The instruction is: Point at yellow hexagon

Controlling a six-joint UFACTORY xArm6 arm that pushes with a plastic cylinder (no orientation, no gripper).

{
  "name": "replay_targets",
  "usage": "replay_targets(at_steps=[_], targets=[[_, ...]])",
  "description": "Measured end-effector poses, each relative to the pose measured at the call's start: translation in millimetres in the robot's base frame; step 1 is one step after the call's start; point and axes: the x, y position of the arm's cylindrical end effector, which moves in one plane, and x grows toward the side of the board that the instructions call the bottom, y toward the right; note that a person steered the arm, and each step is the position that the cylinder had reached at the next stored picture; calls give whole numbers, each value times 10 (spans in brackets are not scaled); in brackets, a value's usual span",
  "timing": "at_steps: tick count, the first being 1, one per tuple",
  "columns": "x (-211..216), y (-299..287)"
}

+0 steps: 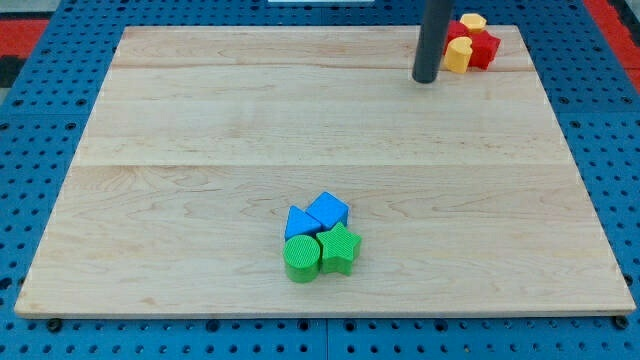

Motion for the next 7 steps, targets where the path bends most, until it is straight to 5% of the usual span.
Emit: replay_targets(at_steps=[2,3,7], targets=[[-155,1545],[-1097,1575],[-1221,723]])
